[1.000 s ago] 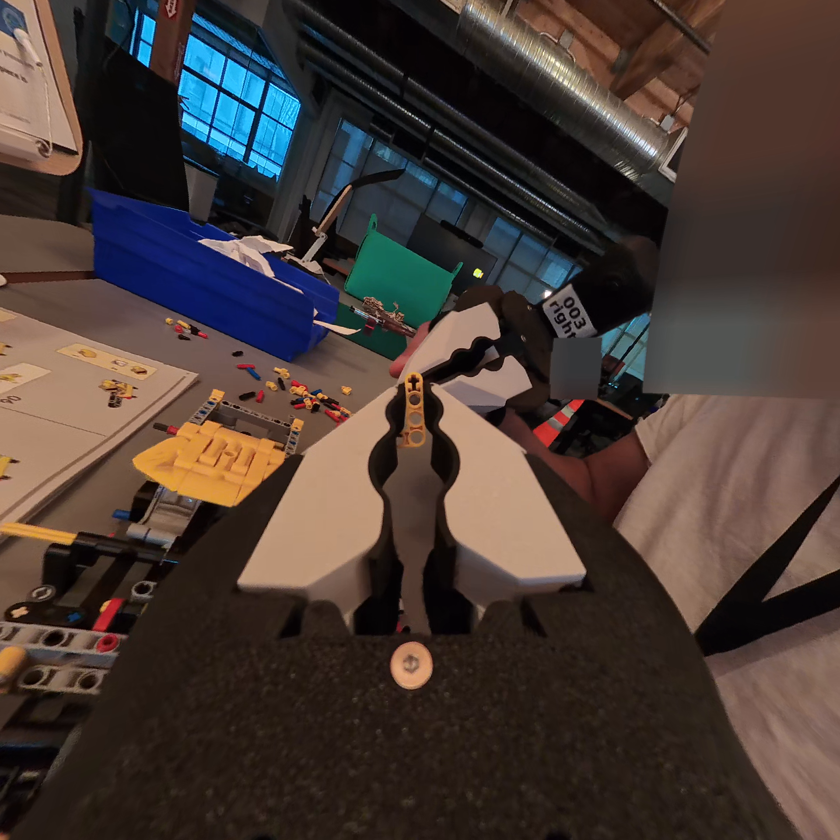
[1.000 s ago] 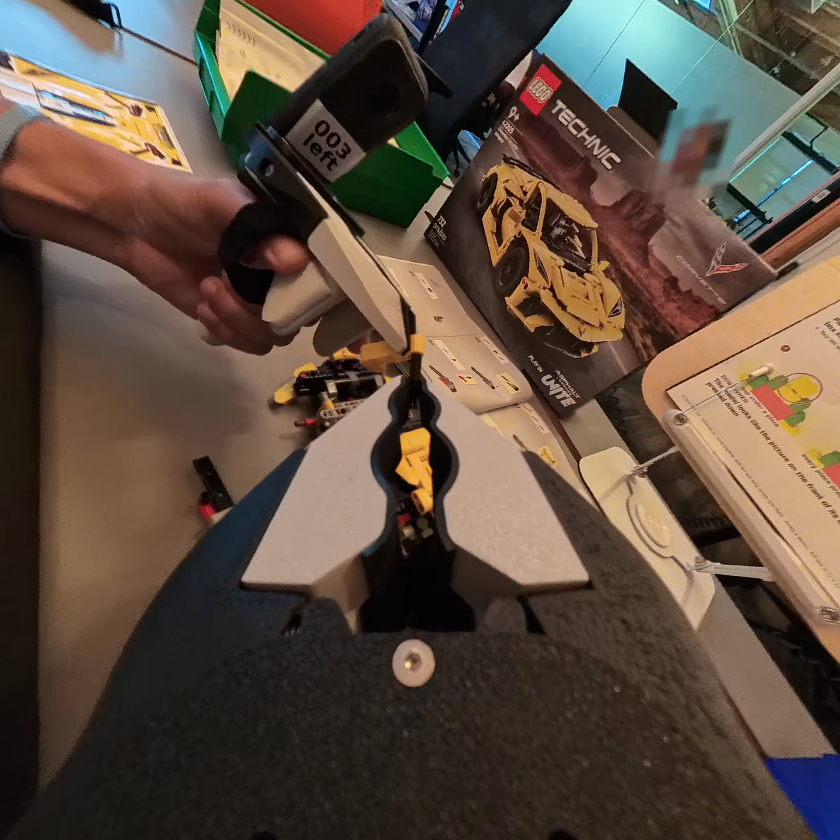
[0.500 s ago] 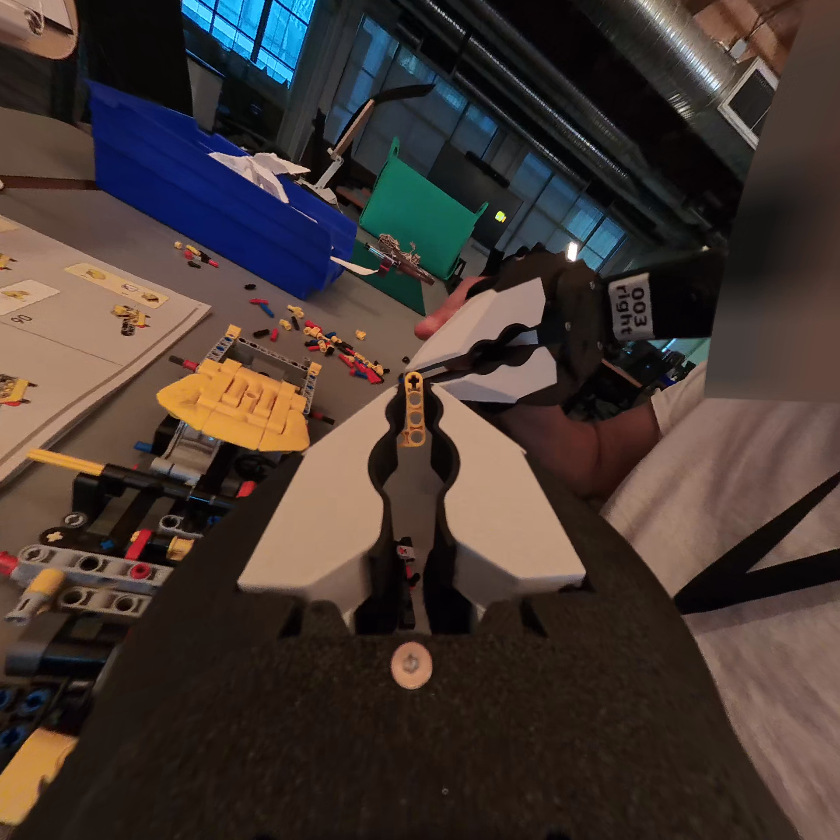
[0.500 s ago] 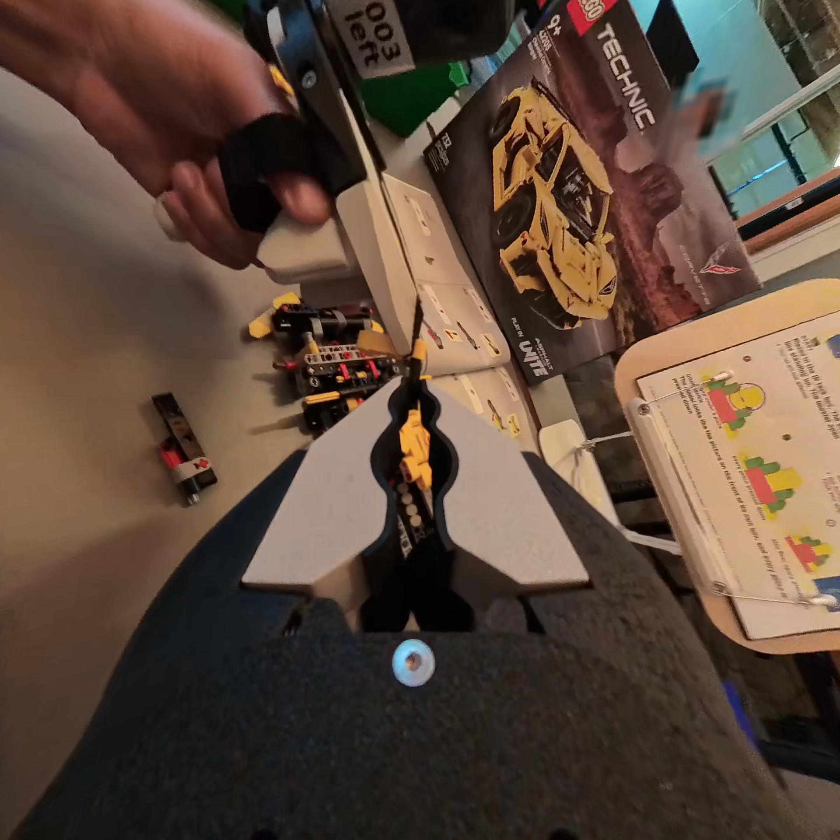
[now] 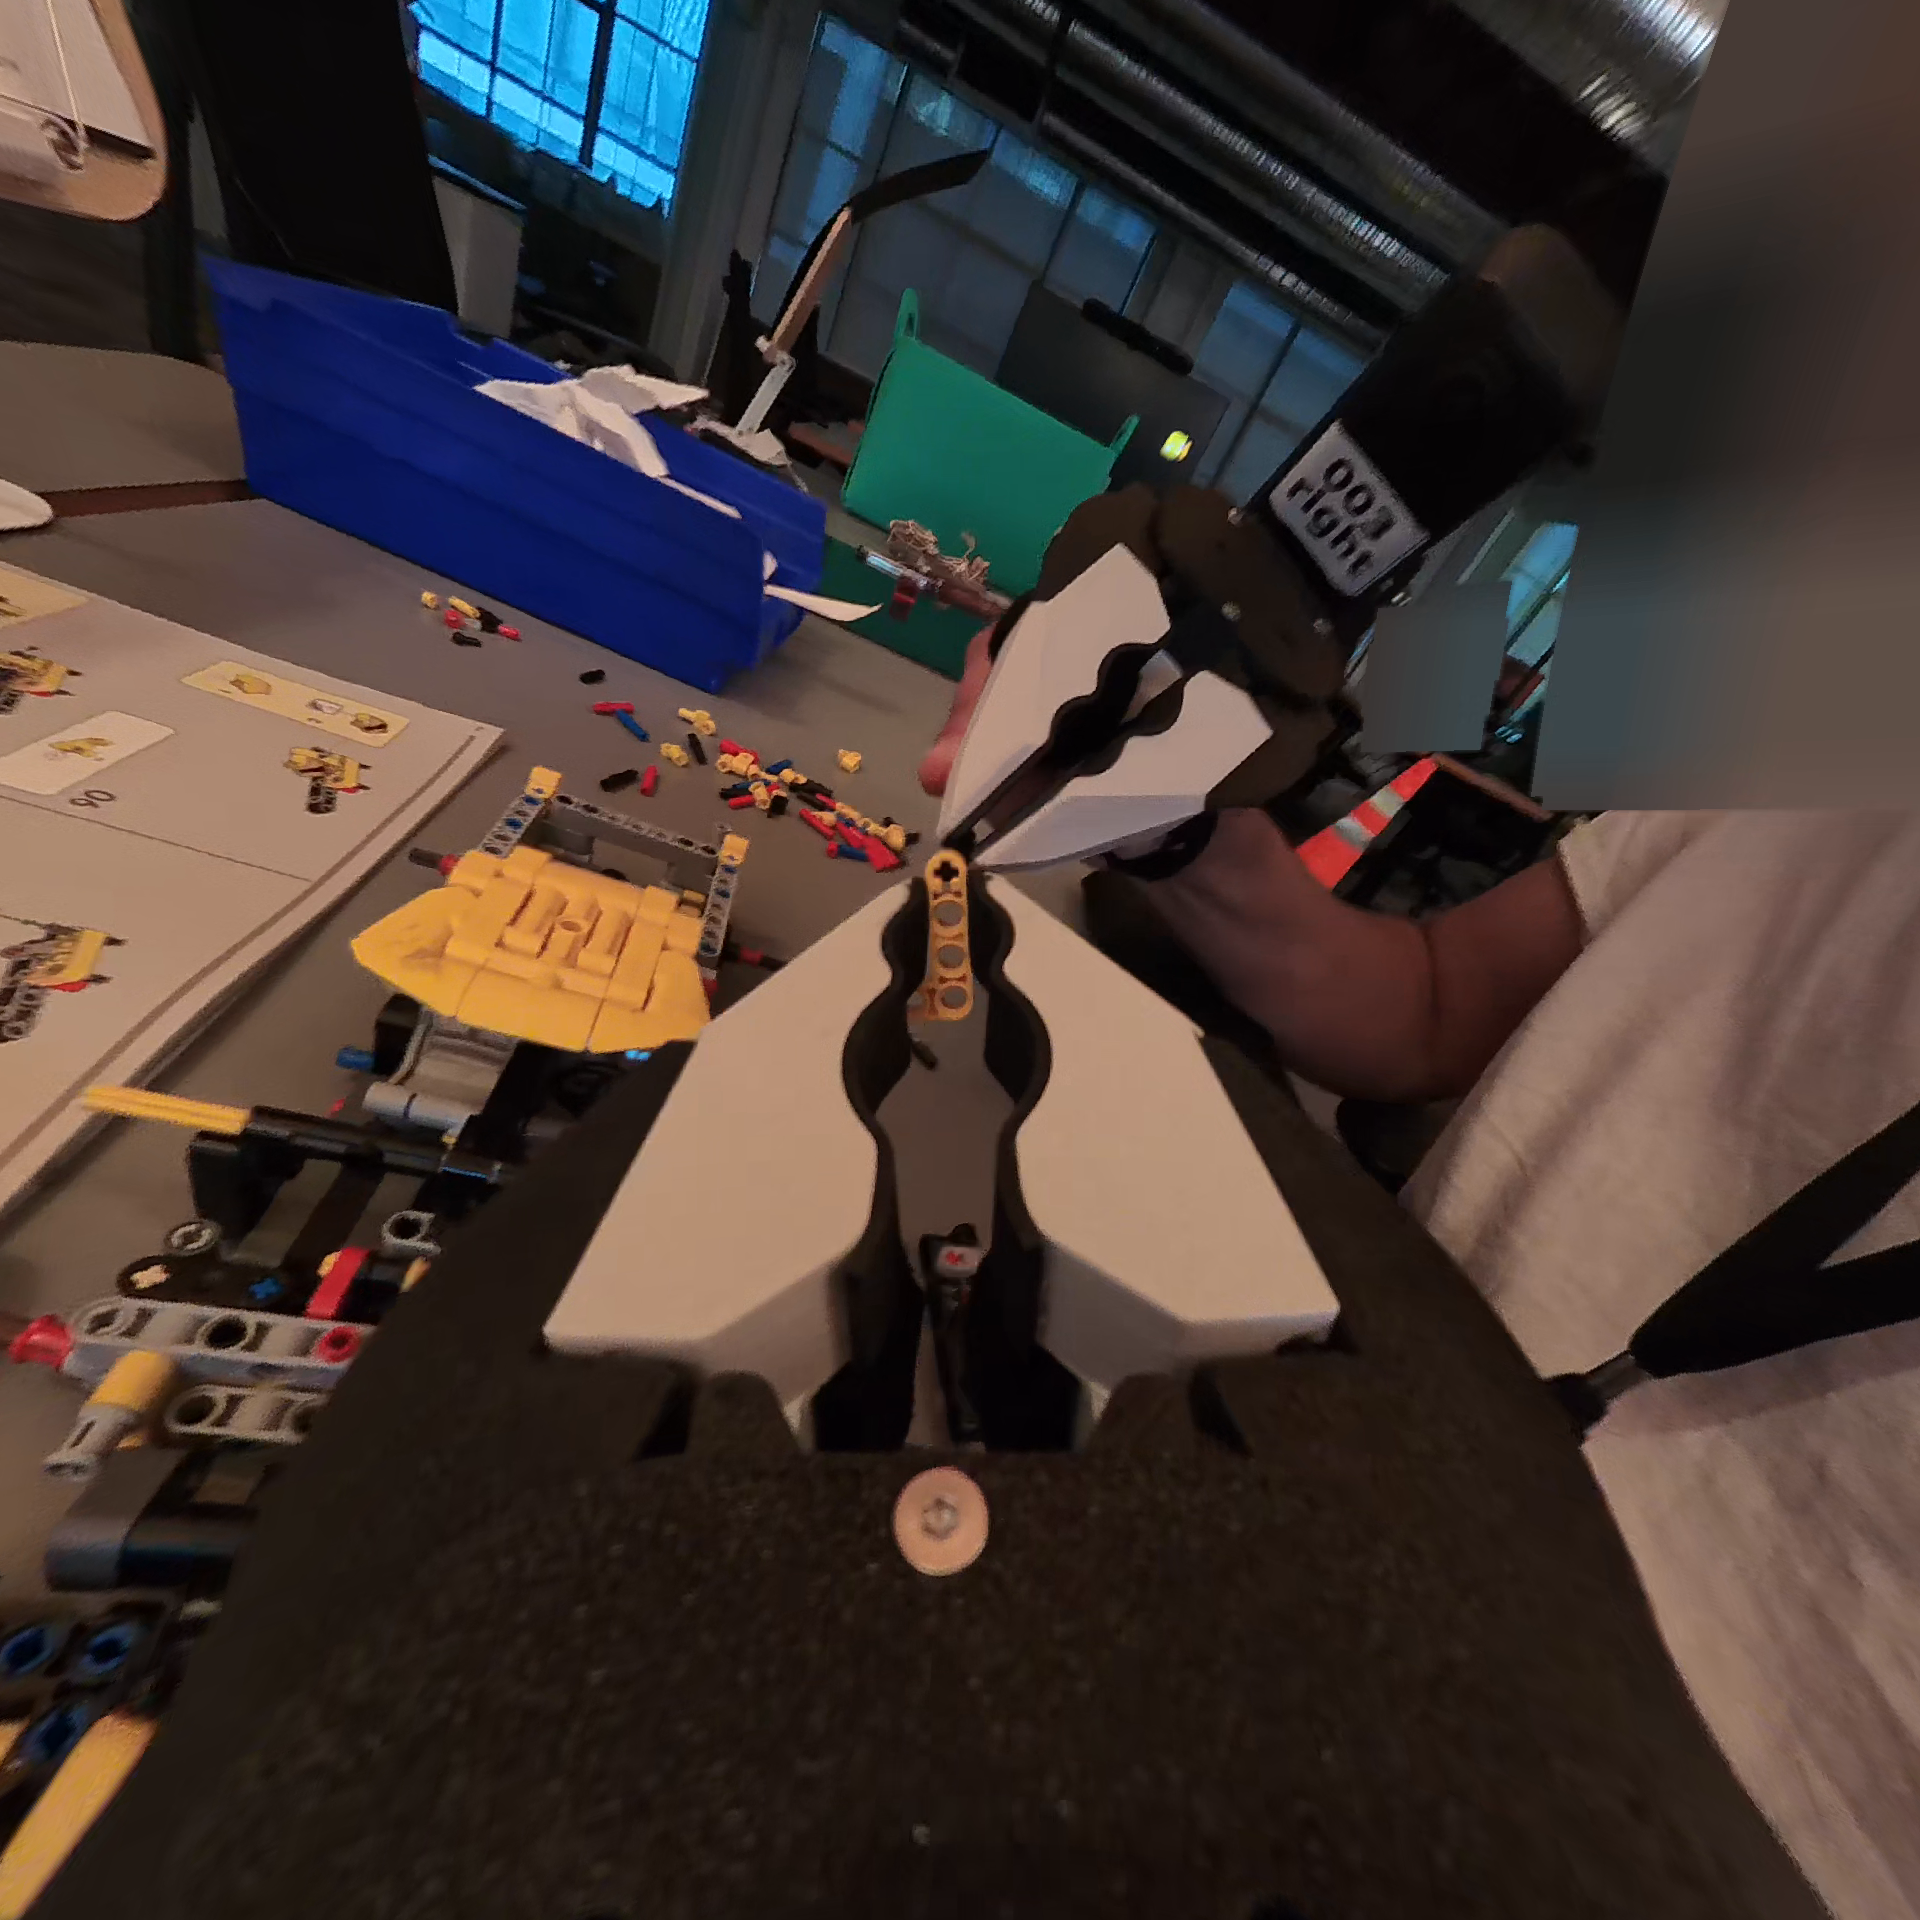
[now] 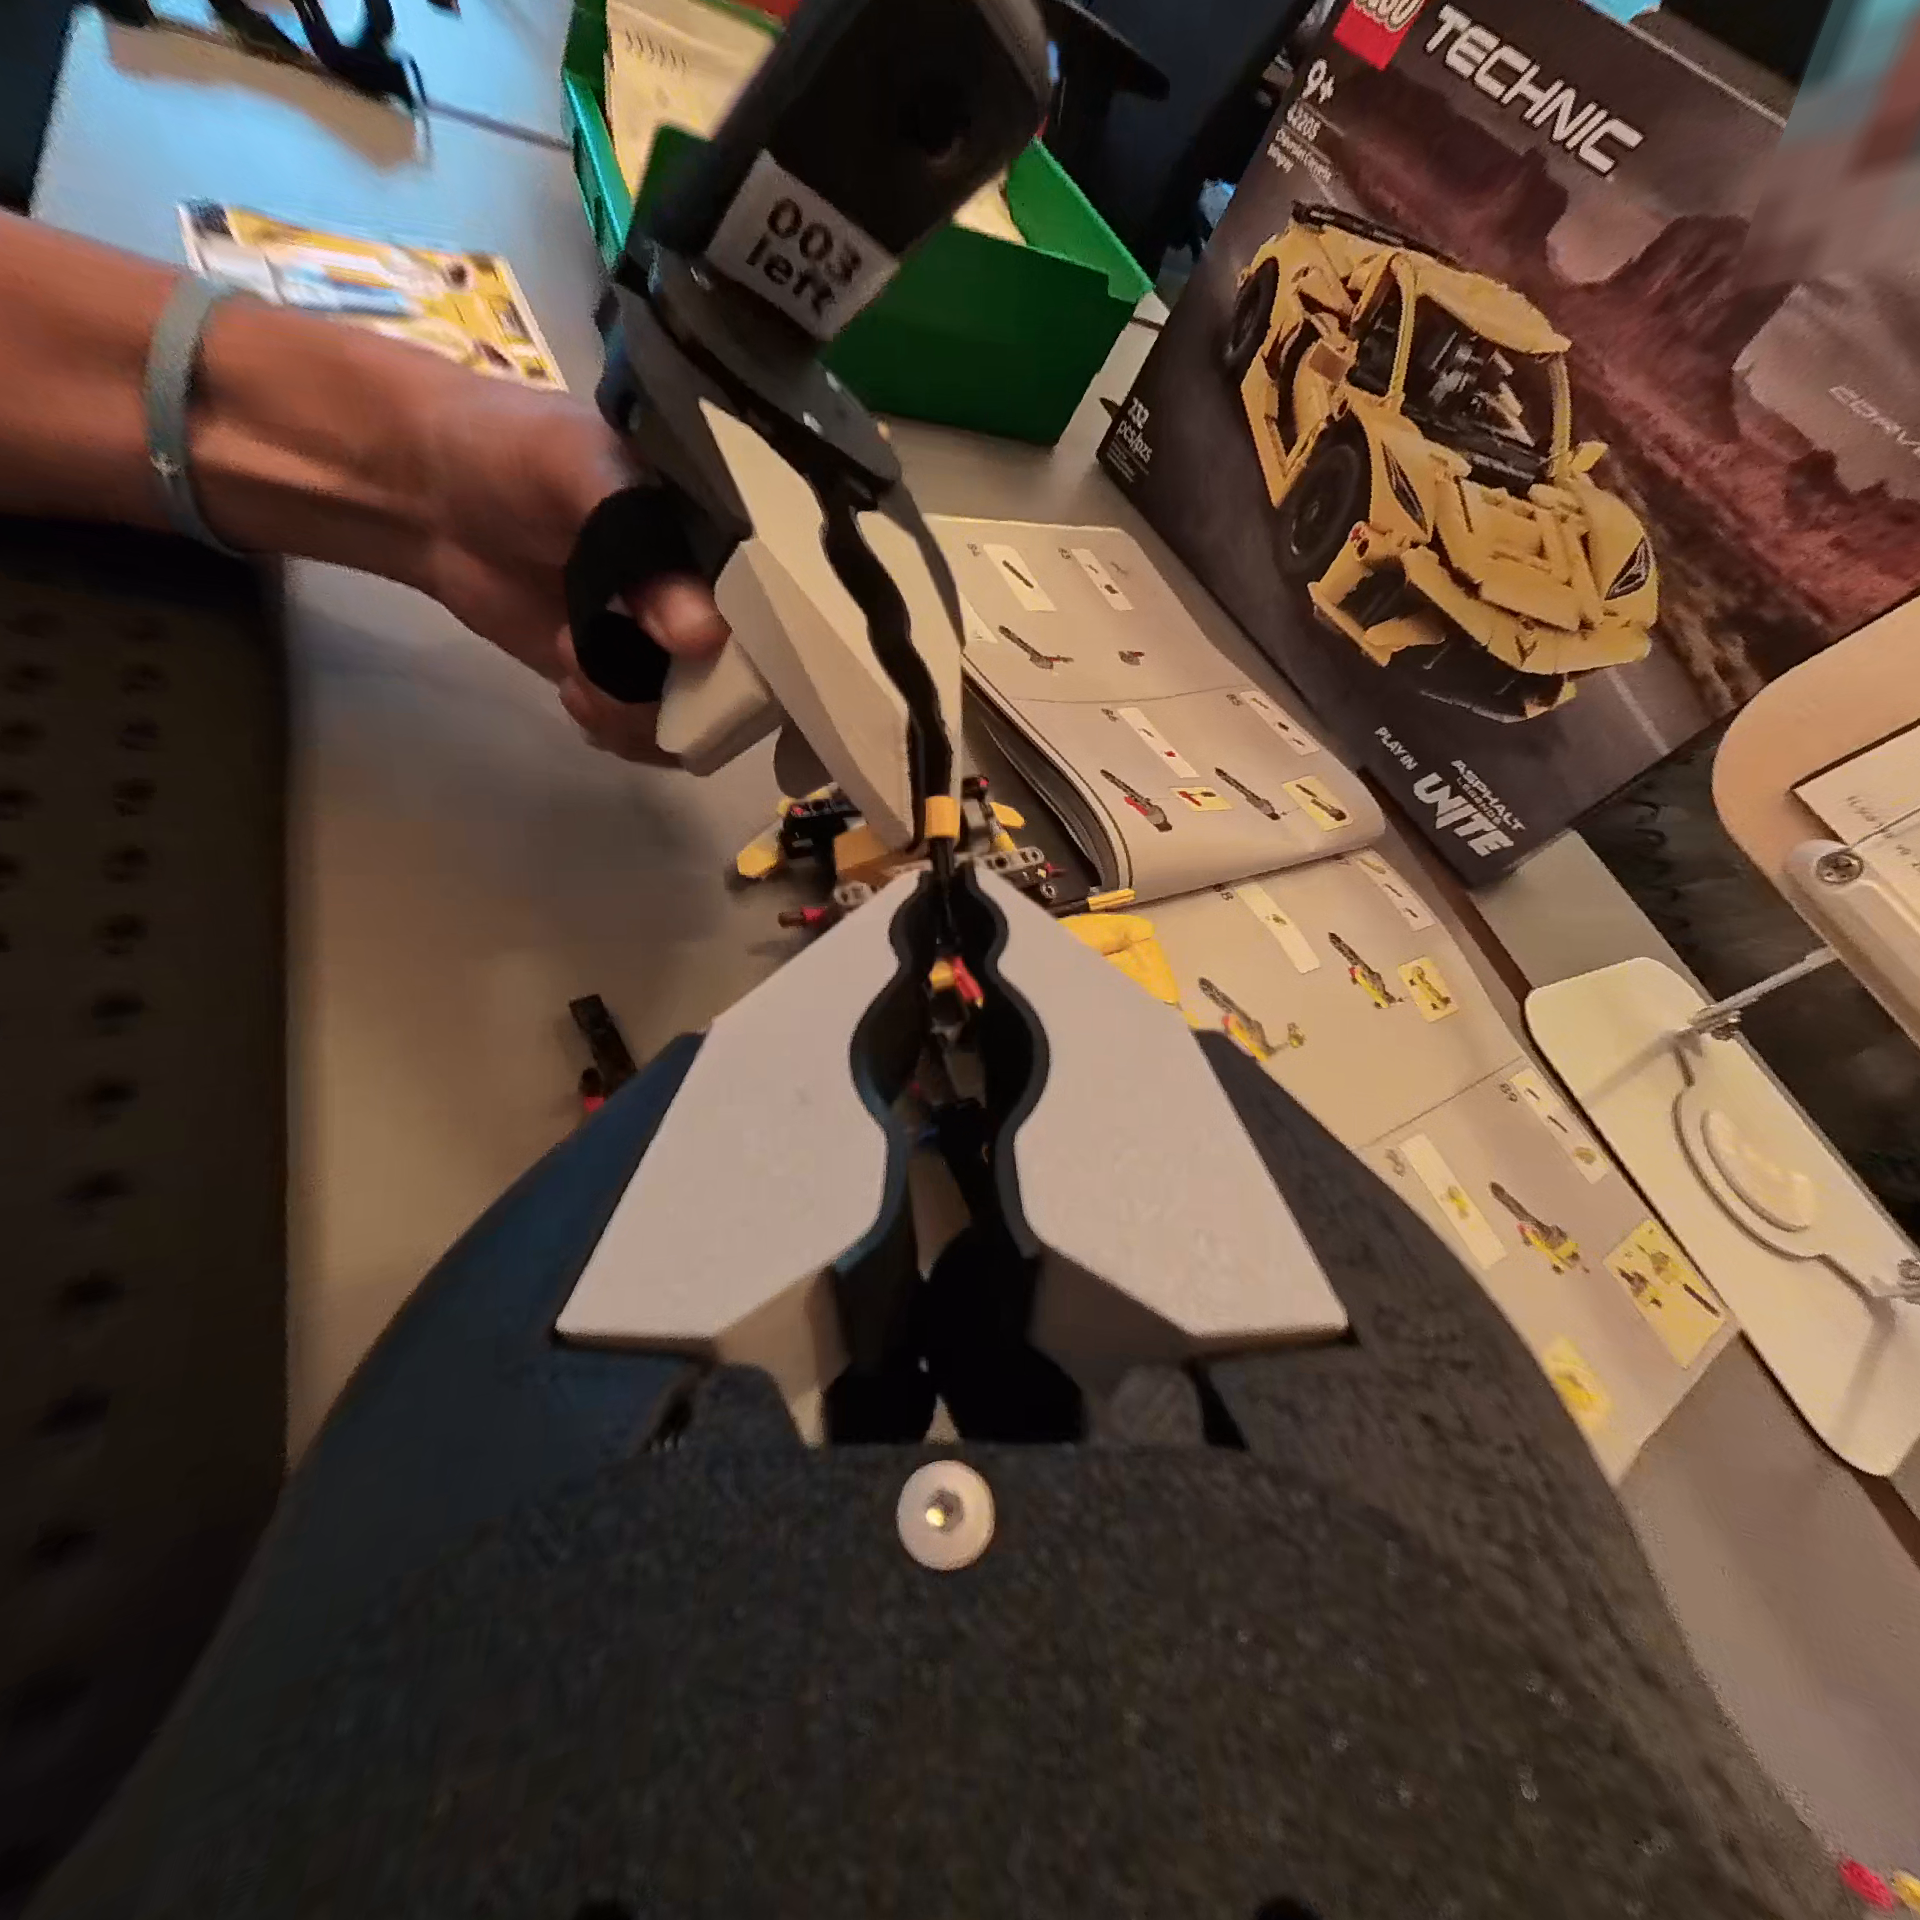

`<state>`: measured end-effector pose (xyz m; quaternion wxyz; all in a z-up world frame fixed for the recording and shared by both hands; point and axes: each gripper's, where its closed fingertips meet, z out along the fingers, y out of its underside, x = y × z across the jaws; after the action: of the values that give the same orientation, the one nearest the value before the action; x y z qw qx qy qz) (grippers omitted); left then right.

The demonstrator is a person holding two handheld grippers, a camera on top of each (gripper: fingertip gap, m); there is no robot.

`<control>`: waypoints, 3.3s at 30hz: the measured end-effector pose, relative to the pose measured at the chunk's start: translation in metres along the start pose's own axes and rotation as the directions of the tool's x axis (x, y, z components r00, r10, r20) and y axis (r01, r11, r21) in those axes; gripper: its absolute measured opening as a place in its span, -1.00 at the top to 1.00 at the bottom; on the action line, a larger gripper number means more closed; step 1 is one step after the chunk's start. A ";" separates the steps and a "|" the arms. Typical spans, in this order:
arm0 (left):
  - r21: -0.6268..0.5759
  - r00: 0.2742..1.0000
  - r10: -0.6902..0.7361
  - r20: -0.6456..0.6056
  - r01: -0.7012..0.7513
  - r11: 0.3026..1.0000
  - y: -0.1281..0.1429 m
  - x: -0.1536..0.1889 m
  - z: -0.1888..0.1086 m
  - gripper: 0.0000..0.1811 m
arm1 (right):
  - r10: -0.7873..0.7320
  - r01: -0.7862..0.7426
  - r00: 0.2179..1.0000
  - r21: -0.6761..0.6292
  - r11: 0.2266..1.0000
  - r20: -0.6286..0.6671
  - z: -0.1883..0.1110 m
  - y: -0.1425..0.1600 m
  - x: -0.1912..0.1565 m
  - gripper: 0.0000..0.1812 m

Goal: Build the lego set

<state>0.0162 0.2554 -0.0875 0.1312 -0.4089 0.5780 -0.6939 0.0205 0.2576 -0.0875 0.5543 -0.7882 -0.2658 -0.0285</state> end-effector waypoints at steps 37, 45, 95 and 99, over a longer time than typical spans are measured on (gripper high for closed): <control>0.010 0.998 0.009 -0.066 -0.008 1.000 -0.005 0.013 0.001 0.92 | 0.156 -0.164 0.966 0.019 0.986 0.208 0.000 0.003 -0.016 1.00; -0.041 0.991 0.094 0.098 -0.091 0.995 -0.007 -0.008 -0.011 0.92 | 0.199 -0.181 0.952 -0.100 0.978 0.230 -0.007 0.031 -0.015 1.00; 0.178 0.965 0.020 0.261 -0.068 0.982 -0.056 -0.035 -0.061 0.92 | 0.376 -0.239 0.912 -0.532 0.812 0.165 0.074 0.080 -0.080 0.73; 0.196 0.964 0.009 0.264 -0.063 0.979 -0.059 -0.036 -0.065 0.92 | 0.468 -0.281 0.840 -0.518 0.808 0.274 0.078 0.061 -0.112 0.77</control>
<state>0.0096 0.3419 -0.0488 0.2600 -0.4708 0.4892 -0.6866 -0.0671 0.2683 -0.2077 0.2826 -0.9228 -0.1916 0.1786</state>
